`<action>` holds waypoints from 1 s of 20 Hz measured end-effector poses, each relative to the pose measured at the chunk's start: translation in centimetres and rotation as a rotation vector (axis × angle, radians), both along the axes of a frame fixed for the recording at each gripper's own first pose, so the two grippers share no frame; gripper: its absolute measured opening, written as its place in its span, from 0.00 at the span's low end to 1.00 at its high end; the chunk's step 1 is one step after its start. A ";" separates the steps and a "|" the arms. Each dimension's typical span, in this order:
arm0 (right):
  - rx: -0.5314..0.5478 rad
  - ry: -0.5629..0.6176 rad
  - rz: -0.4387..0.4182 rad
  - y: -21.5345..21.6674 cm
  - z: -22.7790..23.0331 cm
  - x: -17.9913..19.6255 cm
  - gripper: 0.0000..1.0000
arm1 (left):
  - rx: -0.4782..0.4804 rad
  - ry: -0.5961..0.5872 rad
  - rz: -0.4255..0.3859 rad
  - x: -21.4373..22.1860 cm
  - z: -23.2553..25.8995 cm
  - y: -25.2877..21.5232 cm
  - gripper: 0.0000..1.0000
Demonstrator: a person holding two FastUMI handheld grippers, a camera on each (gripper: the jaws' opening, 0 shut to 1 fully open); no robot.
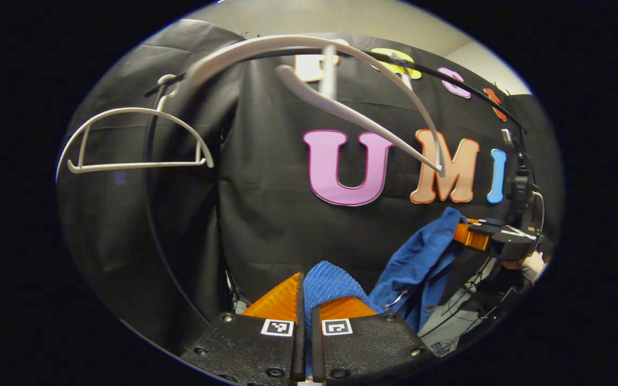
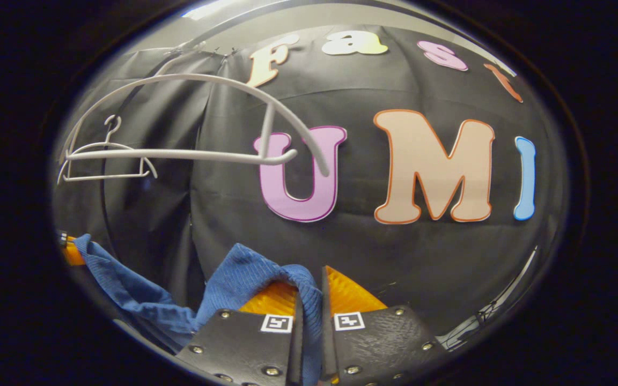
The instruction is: Grasp the clothes on the hanger with both hands and then place them into the laundry hamper below.
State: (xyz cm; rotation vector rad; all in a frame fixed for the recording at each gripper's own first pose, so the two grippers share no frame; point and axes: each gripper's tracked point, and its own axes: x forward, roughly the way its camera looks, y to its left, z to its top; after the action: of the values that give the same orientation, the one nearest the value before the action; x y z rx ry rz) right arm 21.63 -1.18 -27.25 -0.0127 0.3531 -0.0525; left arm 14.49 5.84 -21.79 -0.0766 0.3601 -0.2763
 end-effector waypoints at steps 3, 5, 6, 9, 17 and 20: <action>0.027 0.040 0.031 1.6 -1.4 -1.1 0.14 | 0.004 0.029 -0.071 -0.5 -1.6 -3.0 0.05; 0.037 0.076 0.048 2.6 -2.9 -2.2 0.14 | 0.003 0.050 -0.113 -0.7 -3.0 -4.5 0.06; 0.039 0.095 0.056 3.1 -3.8 -2.8 0.14 | 0.004 0.067 -0.129 -0.8 -3.8 -5.1 0.06; 0.030 0.163 0.076 4.1 -6.5 -4.7 0.14 | -0.002 0.128 -0.165 -0.5 -5.9 -6.8 0.06; 0.020 0.381 0.088 4.7 -13.9 -10.2 0.14 | 0.017 0.335 -0.197 -1.2 -11.0 -9.5 0.11; 0.006 0.470 0.094 4.5 -16.6 -12.0 0.14 | 0.024 0.420 -0.191 -1.4 -12.3 -9.7 0.13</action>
State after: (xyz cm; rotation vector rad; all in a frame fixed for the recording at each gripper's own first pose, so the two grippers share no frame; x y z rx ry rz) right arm 9.64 3.30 -43.81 -0.0356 0.8220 0.0462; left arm 13.07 -3.89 -34.06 -0.0766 0.7905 -0.4466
